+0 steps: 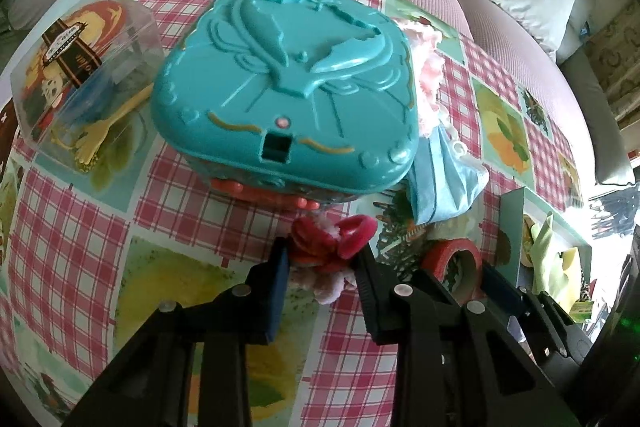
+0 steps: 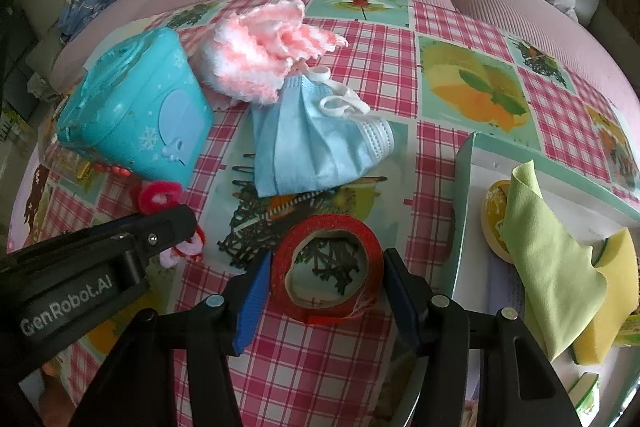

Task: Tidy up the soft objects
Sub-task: 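Grasp the red bow hair tie with the left tool while the right tool grasps the red tape roll, then carry the red bow and red tape roll into the tray and open both tools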

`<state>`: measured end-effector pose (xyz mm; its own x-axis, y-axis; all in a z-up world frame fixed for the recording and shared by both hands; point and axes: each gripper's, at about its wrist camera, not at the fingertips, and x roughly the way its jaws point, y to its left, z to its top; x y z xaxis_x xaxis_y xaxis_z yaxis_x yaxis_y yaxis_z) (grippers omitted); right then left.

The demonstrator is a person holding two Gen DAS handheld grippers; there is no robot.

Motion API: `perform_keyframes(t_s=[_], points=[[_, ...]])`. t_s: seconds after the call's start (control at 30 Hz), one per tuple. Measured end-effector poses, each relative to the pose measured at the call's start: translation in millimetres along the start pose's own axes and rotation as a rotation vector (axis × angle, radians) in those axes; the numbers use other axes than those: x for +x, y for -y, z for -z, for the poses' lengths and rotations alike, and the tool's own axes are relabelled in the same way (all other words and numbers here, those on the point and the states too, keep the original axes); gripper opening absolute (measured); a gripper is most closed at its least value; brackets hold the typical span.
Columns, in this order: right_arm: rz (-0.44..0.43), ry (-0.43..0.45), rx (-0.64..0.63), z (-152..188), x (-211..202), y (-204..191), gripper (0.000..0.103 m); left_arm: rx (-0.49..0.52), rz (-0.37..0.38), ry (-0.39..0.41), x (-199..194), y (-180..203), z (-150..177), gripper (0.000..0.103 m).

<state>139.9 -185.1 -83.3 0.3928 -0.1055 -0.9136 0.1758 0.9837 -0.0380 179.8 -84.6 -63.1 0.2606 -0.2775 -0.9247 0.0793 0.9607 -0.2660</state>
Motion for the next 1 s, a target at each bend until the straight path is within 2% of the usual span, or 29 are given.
perform_keyframes(t_s=[0.27,0.43,0.73,1.0], points=[[-0.008,0.002,0.032,-2.0,-6.2,8.9,0.057,0.009,0.023,0.016,-16.5,-10.1,3.3,0.033],[0.0,0.048,0.049,-2.0,-25.4,14.0,0.057,0.023,0.037,0.036,-27.7,-7.3,5.1,0.033],[0.031,0.146,0.091,-2.1,-66.2,26.7,0.057,0.085,0.07,0.124,-64.9,5.5,4.3,0.033],[0.063,0.216,0.154,3.2,-99.3,54.9,0.057,0.13,0.093,0.232,-93.1,26.7,5.2,0.033]])
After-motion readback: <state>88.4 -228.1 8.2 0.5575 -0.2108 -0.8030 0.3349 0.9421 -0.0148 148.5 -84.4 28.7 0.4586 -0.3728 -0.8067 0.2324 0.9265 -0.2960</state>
